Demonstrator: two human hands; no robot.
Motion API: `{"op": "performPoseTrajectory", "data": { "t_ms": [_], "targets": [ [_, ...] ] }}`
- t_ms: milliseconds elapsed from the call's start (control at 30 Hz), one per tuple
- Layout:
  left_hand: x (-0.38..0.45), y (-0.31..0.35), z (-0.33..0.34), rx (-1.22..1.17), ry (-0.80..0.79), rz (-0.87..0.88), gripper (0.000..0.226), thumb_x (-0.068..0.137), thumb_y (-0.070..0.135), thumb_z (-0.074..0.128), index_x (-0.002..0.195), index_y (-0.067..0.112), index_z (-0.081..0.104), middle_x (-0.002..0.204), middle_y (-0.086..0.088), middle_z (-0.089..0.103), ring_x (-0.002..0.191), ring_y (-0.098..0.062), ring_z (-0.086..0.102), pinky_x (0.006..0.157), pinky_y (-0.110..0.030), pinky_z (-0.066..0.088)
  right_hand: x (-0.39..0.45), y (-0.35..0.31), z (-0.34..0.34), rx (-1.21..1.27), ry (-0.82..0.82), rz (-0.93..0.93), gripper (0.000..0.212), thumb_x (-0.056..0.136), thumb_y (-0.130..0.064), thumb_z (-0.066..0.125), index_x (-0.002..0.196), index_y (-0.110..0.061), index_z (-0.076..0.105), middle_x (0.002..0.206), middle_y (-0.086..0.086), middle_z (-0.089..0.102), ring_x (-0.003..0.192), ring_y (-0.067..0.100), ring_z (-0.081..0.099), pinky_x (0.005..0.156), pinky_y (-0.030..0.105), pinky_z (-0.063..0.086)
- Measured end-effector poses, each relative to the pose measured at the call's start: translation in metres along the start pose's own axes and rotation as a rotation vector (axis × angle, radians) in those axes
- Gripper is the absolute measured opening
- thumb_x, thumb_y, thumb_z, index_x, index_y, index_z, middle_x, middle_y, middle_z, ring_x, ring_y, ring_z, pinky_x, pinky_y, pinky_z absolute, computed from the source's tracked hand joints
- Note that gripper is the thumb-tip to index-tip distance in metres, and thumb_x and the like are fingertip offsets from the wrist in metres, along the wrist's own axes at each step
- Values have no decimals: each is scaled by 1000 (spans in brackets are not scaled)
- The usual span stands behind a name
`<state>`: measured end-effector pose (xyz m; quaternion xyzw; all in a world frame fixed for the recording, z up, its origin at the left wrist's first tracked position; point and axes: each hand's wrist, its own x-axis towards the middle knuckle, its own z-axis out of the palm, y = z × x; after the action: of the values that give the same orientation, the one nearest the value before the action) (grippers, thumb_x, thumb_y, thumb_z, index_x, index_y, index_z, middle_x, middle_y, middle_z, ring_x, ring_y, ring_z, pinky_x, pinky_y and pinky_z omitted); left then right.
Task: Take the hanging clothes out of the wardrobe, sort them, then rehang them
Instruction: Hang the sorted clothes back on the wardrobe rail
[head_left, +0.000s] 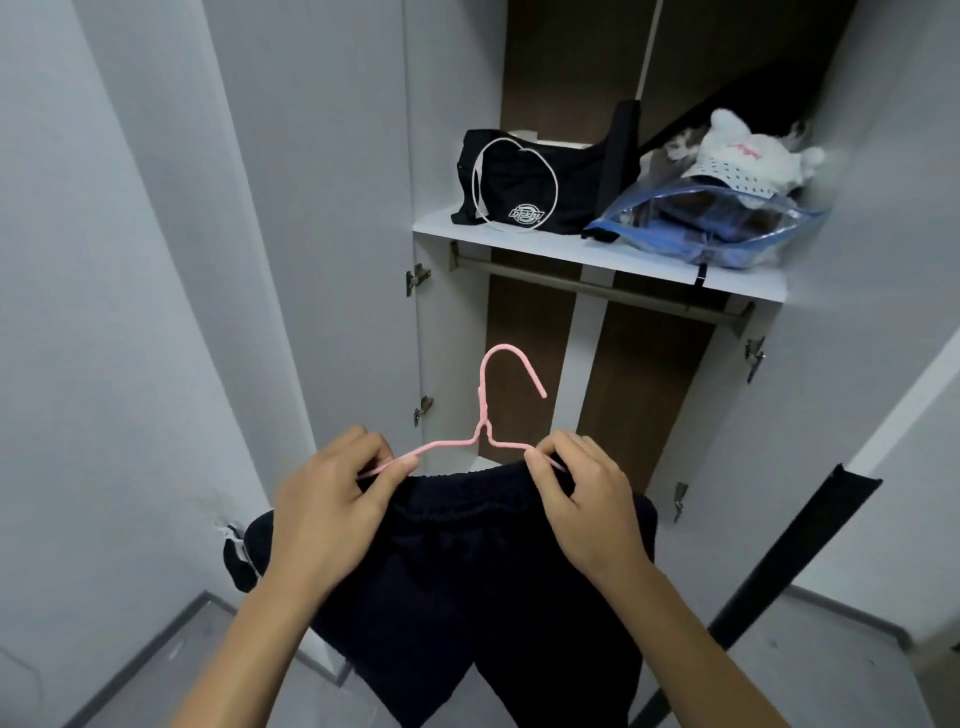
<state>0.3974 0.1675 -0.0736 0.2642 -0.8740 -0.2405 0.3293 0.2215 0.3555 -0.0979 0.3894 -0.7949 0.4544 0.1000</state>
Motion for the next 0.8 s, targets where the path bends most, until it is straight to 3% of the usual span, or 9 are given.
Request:
{"op": "performPoseTrajectory", "data": {
  "t_ms": [100, 167, 300, 600, 800],
  "targets": [
    [4, 6, 12, -16, 60, -67, 36, 97, 51, 64, 72, 28, 52, 82, 8, 58, 77, -13, 55, 58, -33, 41, 22, 6, 7, 18, 8, -44, 25, 103, -50, 44, 87, -34, 55, 84, -18, 57, 87, 8, 56, 78, 28, 46],
    [7, 10, 20, -11, 86, -101, 36, 96, 53, 64, 73, 27, 53, 81, 7, 58, 75, -12, 56, 60, -35, 43, 36, 13, 13, 36, 0, -51, 25, 103, -48, 49, 86, -32, 56, 83, -16, 57, 85, 9, 56, 80, 40, 48],
    [17, 10, 36, -19, 112, -148, 37, 96, 54, 64, 74, 26, 53, 82, 8, 58, 74, -10, 56, 62, -35, 44, 64, 32, 26, 113, -20, -38, 29, 99, -52, 58, 79, -31, 57, 80, -14, 59, 86, 11, 56, 83, 49, 48],
    [92, -24, 75, -47, 26, -102, 35, 95, 51, 67, 73, 25, 57, 78, 8, 58, 70, -12, 55, 58, -34, 42, 141, 76, 68, 154, -93, 54, 33, 93, -62, 52, 82, -32, 59, 89, -16, 61, 92, 9, 57, 90, 53, 50],
    [176, -54, 107, -50, -18, -48, 36, 94, 50, 67, 73, 24, 56, 76, 8, 59, 66, -13, 55, 56, -31, 40, 213, 105, 96, 109, -139, 64, 24, 98, -54, 55, 86, -34, 58, 94, -18, 60, 95, 9, 56, 92, 48, 50]
  ]
}}
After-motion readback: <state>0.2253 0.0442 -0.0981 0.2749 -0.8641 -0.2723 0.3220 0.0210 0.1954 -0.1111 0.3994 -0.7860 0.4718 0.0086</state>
